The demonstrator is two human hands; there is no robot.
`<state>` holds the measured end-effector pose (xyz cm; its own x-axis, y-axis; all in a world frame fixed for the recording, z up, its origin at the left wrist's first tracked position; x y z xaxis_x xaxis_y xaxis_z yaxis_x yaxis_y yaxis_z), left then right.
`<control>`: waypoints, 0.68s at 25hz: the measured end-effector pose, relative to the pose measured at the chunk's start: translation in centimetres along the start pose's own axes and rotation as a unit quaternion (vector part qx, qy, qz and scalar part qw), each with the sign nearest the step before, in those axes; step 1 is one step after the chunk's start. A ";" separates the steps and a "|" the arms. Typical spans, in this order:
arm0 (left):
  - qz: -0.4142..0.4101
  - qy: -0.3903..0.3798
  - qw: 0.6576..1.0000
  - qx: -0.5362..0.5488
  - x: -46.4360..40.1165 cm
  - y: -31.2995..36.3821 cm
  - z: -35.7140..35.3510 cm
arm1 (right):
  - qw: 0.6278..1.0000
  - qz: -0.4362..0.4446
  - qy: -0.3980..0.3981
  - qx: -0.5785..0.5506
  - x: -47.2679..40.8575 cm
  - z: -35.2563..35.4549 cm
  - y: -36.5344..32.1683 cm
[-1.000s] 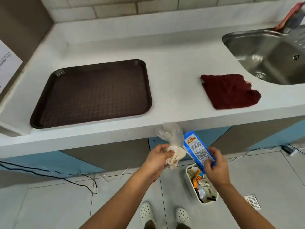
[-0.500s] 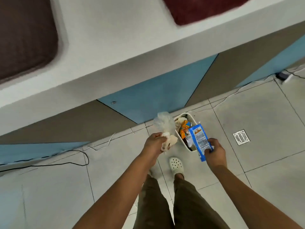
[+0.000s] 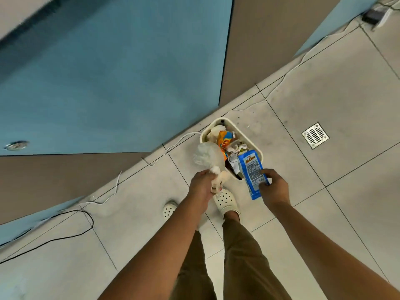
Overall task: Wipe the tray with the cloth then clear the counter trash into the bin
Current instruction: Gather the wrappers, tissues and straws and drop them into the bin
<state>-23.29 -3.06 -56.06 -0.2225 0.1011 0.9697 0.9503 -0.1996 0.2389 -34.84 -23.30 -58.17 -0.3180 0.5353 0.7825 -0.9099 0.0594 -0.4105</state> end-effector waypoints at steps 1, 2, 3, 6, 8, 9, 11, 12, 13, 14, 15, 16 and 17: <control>-0.003 -0.003 1.000 0.002 -1.1 0.4 -0.9 | 1.000 -0.002 -0.004 0.005 -0.8 -0.1 0.1; -0.004 -0.001 1.000 0.002 -2.1 0.7 -1.6 | 1.000 -0.007 -0.013 0.016 -1.6 -0.4 0.2; -0.003 0.007 1.000 -0.004 -3.1 1.0 -2.2 | 0.999 -0.010 -0.023 0.029 -2.4 -0.7 0.3; 0.005 0.035 0.998 -0.048 -6.0 1.7 -3.5 | 0.997 -0.016 -0.057 0.053 -4.4 -1.7 0.7; 0.022 0.030 0.998 -0.045 -7.7 1.6 -4.6 | 0.995 -0.010 -0.070 0.071 -5.7 -2.0 0.8; 0.033 0.023 0.998 -0.040 -8.4 1.4 -5.1 | 0.994 -0.003 -0.073 0.077 -6.3 -2.1 0.7; 0.052 0.016 0.997 -0.049 -9.6 1.2 -5.9 | 0.994 0.008 -0.071 0.079 -7.3 -1.9 0.5; 0.058 0.015 0.996 -0.060 -10.4 1.0 -6.0 | 0.994 0.012 -0.069 0.082 -7.8 -1.8 0.5; 0.058 0.009 0.995 -0.074 -11.1 1.0 -6.3 | 0.994 0.015 -0.069 0.089 -8.3 -1.9 0.5; 0.054 0.000 0.994 -0.091 -11.9 1.1 -6.6 | 0.993 0.017 -0.070 0.096 -8.8 -2.1 0.4; 0.046 -0.003 0.993 -0.111 -12.5 1.2 -6.9 | 0.992 0.020 -0.073 0.102 -9.3 -2.4 0.4; 0.027 0.009 0.989 -0.147 -13.3 1.6 -6.8 | 0.991 0.024 -0.076 0.108 -10.0 -2.7 0.4; -0.011 0.036 0.978 -0.203 -14.1 2.4 -6.5 | 0.990 0.028 -0.077 0.114 -10.6 -2.9 0.3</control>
<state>-19.27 -11.26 -68.86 -0.2709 0.0429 0.9617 0.7835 -0.5706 0.2461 -30.91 -26.50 -67.97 -0.3913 0.3970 0.8302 -0.9202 -0.1686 -0.3531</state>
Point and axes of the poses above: each hand's wrist, its own x-axis away from the middle knuckle, its own z-axis out of the back of the hand, y = z × x, the point moved 10 cm from there along -x, towards the middle knuckle, and after that the axes turned 6 degrees about -y, right-handed, at the moved point
